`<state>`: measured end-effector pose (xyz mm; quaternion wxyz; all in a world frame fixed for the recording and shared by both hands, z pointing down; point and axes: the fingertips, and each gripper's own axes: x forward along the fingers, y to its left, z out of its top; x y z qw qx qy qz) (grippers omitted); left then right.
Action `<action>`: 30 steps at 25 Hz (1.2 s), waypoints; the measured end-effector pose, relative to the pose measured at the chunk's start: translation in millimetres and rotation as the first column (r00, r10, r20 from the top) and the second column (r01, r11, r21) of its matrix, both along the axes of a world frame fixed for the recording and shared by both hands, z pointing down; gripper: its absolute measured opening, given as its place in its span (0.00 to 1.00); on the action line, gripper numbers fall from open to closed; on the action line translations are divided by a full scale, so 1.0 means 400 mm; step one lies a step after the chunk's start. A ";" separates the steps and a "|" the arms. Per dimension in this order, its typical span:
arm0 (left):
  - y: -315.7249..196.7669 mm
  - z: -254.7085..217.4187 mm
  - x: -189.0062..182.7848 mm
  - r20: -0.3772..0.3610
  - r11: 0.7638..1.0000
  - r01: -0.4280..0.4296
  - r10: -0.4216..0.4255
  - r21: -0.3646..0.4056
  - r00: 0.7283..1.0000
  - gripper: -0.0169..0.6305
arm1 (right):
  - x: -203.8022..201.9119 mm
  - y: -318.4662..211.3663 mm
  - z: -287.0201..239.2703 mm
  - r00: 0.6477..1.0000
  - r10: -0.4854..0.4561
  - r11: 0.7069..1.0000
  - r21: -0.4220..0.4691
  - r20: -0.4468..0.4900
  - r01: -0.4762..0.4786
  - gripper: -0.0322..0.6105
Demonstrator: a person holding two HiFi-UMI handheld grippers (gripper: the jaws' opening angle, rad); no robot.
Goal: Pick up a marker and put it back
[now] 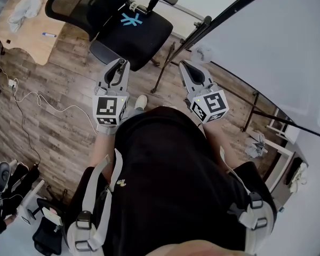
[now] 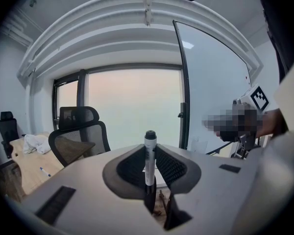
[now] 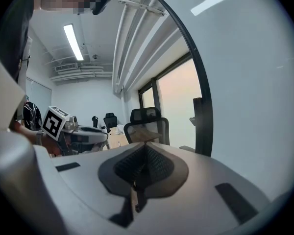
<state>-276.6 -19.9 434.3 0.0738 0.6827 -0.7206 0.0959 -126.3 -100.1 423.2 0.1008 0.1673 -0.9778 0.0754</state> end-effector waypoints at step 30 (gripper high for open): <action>-0.294 -0.106 0.325 0.054 0.881 -0.467 0.465 0.074 0.884 0.14 | 0.414 -0.081 -0.001 0.867 0.498 0.867 0.006 0.003 -0.498 0.07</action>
